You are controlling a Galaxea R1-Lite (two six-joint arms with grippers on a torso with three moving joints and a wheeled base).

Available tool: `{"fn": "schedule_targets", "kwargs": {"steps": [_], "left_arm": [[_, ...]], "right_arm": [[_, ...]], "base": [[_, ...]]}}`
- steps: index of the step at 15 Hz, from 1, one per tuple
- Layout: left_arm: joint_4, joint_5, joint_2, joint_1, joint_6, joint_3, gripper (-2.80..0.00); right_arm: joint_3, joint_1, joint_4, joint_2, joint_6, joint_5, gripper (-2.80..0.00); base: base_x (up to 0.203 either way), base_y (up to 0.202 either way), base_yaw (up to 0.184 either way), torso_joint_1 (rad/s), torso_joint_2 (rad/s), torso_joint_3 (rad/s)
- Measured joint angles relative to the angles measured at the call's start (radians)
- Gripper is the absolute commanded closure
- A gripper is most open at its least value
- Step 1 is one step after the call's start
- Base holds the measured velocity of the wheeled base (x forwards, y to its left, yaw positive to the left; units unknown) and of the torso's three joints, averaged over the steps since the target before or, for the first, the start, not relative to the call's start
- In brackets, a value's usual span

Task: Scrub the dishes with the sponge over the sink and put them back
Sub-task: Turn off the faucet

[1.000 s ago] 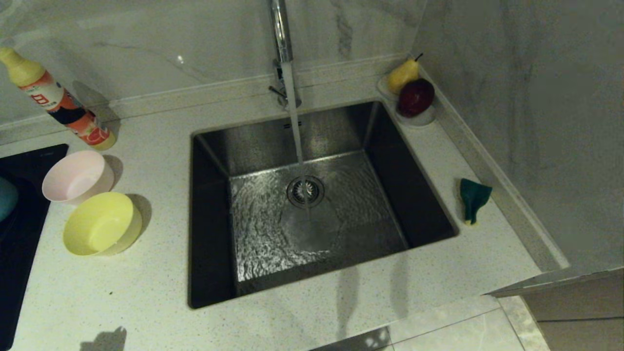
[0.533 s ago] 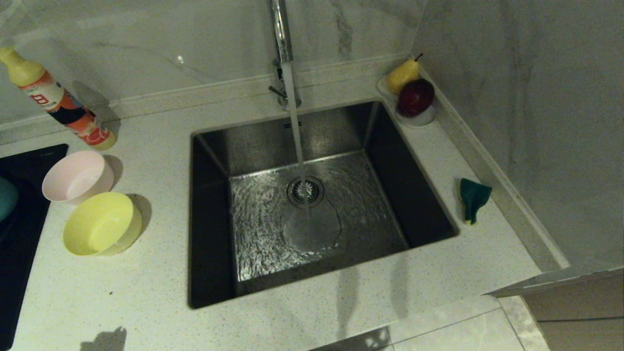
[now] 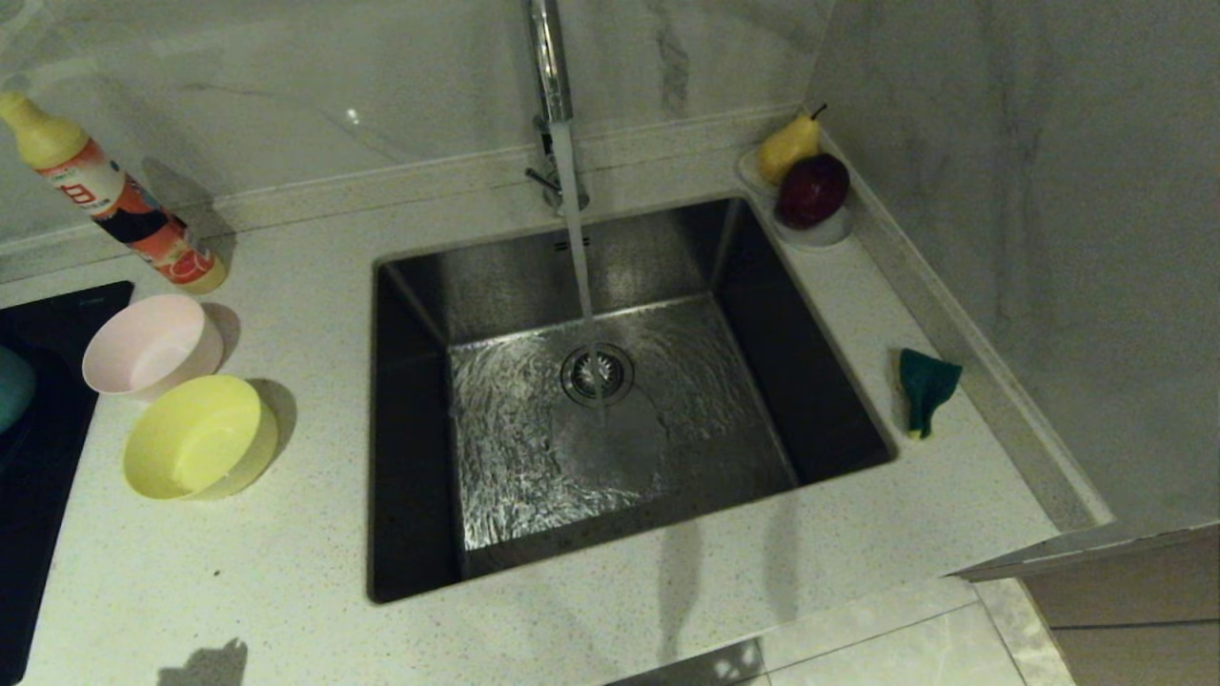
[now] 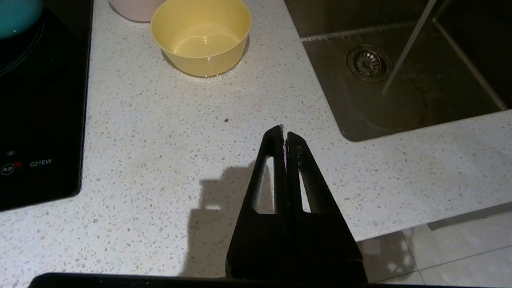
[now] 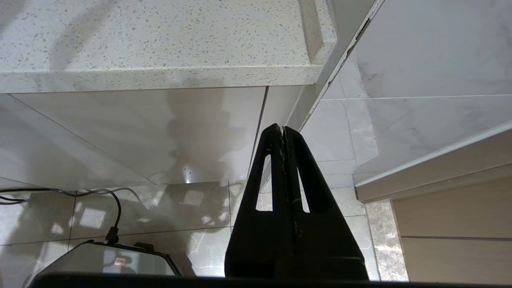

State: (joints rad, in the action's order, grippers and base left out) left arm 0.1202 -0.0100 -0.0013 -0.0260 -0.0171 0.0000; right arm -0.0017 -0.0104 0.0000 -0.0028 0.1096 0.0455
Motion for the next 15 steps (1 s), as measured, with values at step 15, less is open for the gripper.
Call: {"fn": "schedule_targets", "kwargs": {"steps": [15], "left_arm": [[-0.12, -0.066, 0.188, 0.0, 0.14, -0.318, 0.0]], "right_arm": [[0.0, 0.0, 0.0, 0.001, 0.0, 0.0, 0.0]], "base": [[0.0, 0.0, 0.0, 0.0, 0.0, 0.0]]}}
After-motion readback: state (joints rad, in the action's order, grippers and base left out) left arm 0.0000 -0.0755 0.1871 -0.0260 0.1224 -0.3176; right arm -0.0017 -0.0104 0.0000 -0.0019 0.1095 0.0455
